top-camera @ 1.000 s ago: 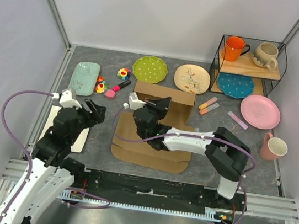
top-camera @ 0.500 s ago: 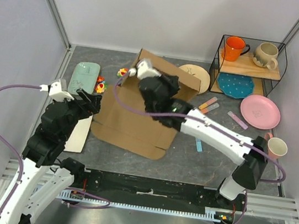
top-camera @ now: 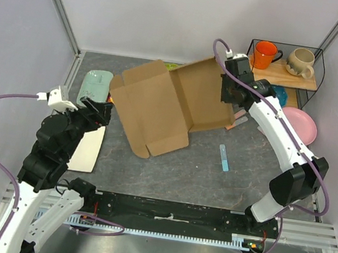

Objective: Fold the paper box

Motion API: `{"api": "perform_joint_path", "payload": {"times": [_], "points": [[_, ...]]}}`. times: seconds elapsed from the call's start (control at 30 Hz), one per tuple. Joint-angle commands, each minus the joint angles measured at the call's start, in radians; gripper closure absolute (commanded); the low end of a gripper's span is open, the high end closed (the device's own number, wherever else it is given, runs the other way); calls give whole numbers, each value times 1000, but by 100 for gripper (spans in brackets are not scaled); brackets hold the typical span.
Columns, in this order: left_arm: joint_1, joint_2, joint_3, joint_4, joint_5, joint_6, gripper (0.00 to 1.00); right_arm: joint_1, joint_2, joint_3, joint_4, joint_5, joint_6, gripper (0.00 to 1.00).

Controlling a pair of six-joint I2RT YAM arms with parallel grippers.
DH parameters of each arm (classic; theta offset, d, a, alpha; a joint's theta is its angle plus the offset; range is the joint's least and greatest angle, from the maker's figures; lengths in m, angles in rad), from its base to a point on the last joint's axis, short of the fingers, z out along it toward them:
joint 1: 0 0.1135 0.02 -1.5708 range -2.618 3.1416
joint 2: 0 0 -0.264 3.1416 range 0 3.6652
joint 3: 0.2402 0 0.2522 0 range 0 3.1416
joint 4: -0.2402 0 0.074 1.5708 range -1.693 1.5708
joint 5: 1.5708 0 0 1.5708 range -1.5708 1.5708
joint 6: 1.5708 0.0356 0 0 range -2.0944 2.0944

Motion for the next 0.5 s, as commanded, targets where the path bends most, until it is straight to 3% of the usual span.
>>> {"api": "perform_joint_path", "payload": {"times": [0.0, 0.2, 0.47], "points": [[-2, 2, 7, 21, 48, -17, 16, -51, -96, -85, 22, -357, 224, 100], [-2, -14, -26, 33, 87, -46, 16, -92, -172, -293, 163, -552, 413, 100], [-2, -26, -71, 43, 149, -72, 18, -92, -251, -573, 341, -594, 684, 100]]}}
